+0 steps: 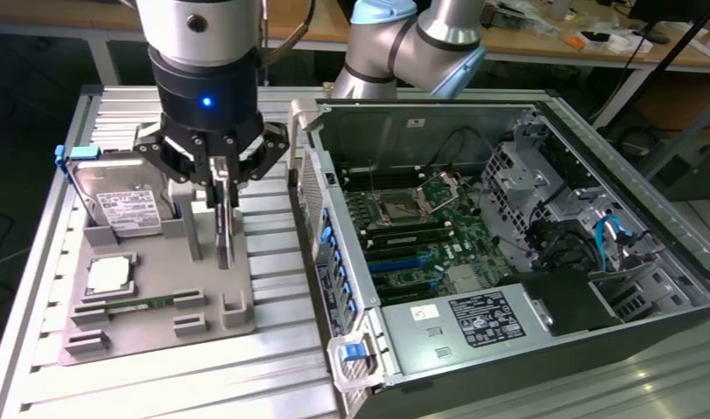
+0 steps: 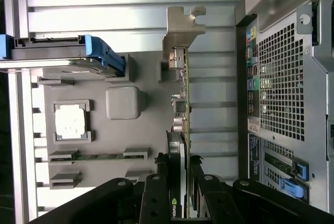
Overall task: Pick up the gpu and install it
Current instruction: 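Pick up the gpu and move the gpu toward the slot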
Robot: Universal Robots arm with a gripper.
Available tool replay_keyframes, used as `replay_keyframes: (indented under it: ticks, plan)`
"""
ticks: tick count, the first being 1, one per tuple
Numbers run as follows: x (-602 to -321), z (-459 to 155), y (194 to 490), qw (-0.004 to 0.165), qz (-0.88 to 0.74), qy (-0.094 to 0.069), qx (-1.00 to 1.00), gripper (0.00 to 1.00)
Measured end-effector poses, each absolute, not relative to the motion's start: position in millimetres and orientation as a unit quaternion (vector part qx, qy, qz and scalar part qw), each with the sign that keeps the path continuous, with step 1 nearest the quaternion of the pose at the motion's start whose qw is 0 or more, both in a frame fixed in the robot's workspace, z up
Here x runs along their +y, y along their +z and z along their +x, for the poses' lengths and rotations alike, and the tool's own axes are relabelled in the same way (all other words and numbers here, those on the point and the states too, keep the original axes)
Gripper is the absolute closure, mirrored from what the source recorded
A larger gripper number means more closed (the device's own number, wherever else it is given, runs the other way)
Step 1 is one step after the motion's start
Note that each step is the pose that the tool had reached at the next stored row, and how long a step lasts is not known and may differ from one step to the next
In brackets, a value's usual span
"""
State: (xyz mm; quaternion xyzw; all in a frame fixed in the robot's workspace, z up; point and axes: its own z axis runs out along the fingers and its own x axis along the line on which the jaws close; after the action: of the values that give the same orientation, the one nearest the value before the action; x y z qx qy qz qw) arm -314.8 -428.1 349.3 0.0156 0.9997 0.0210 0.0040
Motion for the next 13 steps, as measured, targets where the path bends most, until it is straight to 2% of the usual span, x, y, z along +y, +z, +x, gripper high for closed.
replay_keyframes:
  ticks: [13]
  plan:
    - [-428, -315, 389, 0.004, 0.012, 0.02, 1.0, 0.73]
